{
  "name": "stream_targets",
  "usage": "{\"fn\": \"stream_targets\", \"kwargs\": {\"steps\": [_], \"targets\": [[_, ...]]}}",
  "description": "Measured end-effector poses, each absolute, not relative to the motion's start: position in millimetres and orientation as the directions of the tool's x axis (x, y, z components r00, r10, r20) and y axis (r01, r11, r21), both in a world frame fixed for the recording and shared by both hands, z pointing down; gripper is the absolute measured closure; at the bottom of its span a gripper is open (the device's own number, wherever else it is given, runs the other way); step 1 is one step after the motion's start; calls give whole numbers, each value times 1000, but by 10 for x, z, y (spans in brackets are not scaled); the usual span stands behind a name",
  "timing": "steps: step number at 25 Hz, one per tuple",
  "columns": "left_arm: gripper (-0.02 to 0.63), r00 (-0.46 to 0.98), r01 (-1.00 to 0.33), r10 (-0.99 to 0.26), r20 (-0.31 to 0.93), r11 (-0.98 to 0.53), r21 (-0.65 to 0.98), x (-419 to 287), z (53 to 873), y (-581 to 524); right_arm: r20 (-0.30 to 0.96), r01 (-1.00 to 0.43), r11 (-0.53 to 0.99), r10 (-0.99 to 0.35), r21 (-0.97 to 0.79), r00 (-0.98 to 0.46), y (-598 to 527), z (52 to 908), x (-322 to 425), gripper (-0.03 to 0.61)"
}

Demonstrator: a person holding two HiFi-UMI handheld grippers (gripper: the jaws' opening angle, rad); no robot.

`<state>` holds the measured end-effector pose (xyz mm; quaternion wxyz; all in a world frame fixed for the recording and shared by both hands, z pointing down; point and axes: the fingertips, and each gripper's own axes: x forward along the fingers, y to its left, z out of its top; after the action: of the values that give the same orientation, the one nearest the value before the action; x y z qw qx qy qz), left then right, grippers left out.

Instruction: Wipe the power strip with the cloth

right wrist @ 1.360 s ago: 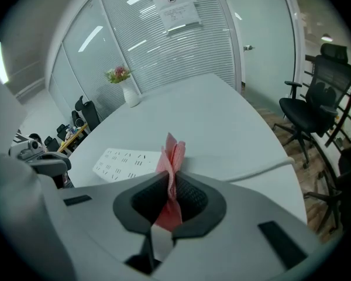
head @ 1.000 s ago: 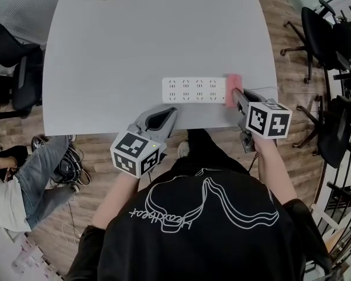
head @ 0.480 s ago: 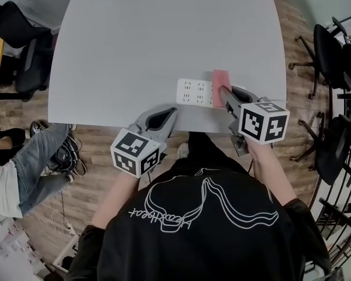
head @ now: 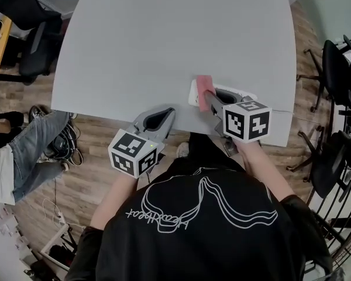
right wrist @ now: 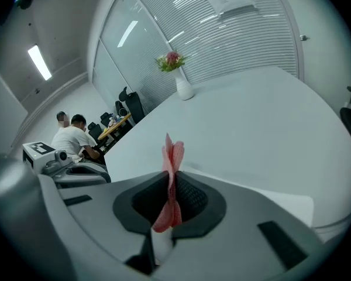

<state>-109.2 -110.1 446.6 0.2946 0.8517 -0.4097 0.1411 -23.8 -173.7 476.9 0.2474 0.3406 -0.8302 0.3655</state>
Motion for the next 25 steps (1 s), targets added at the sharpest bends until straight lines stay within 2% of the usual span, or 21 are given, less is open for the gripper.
{"fn": "stream_targets", "kwargs": {"steps": [10,25], "targets": [[600,595,-803,-637,489,-449,393,-1284,4499,-1050,698,-720,549,-307,-425,-646,-1674,5006,-545,541],[600,604,-796,-630,489,-454,399,-1252,4507,-1035,729,-739,544,-301,-398,-615,-1677,5092,-512,541]]}}
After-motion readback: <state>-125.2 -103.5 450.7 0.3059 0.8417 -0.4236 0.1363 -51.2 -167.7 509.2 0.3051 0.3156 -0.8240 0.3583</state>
